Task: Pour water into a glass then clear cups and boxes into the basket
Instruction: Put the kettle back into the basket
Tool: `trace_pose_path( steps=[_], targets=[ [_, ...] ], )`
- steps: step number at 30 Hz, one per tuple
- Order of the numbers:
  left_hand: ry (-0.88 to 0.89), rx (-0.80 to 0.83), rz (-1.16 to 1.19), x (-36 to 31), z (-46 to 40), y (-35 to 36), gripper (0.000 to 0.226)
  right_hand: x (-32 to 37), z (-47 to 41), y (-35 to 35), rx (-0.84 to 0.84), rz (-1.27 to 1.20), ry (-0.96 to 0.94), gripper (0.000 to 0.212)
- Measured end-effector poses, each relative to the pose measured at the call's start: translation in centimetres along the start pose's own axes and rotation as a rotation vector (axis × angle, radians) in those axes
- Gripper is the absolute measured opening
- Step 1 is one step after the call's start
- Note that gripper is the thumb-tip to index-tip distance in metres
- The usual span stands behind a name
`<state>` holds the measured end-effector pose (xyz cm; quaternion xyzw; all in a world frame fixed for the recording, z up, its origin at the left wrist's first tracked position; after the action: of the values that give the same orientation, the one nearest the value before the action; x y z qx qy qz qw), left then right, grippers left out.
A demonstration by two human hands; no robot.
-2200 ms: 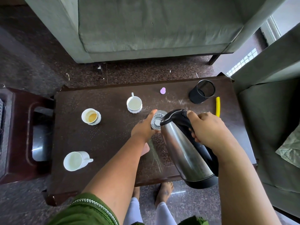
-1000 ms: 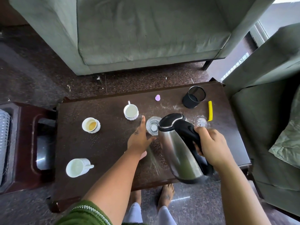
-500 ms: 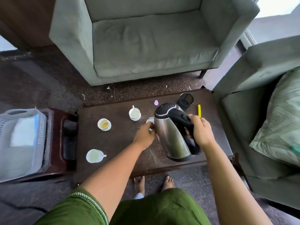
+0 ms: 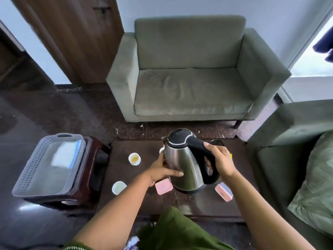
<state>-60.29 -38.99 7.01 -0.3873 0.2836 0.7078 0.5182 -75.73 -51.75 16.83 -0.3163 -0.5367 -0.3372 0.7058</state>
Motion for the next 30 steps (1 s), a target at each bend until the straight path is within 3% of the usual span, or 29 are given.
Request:
trace_pose_path(
  steps=[8,17,19,25,30],
  targets=[
    [0.130,-0.247,0.064,-1.3,4.5,-7.9,0.101,1.8,-0.9,8.3,0.193,-0.063,-0.050,0.059],
    [0.159,-0.403,0.052,1.0,12.0,-21.4,0.117,3.4,0.3,23.4,0.421,0.082,-0.108,0.031],
    [0.153,-0.424,0.039,1.8,14.0,-24.9,0.119,3.8,0.6,27.2,0.435,0.157,-0.123,0.039],
    [0.108,-0.450,0.011,4.4,19.4,-36.5,0.111,4.5,2.6,39.6,0.436,0.237,-0.150,0.016],
    [0.085,-0.508,-0.028,6.5,22.9,-44.3,0.113,4.6,3.3,47.7,0.389,0.431,-0.147,0.015]
  ],
)
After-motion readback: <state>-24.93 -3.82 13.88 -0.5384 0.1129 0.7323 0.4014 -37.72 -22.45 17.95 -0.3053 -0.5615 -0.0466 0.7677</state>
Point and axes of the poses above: each hand's wrist, its own z-axis away from the middle knuckle, its own y-axis out of the palm, x = y × z, the point moved 9 cm from there along -z, towards the middle knuckle
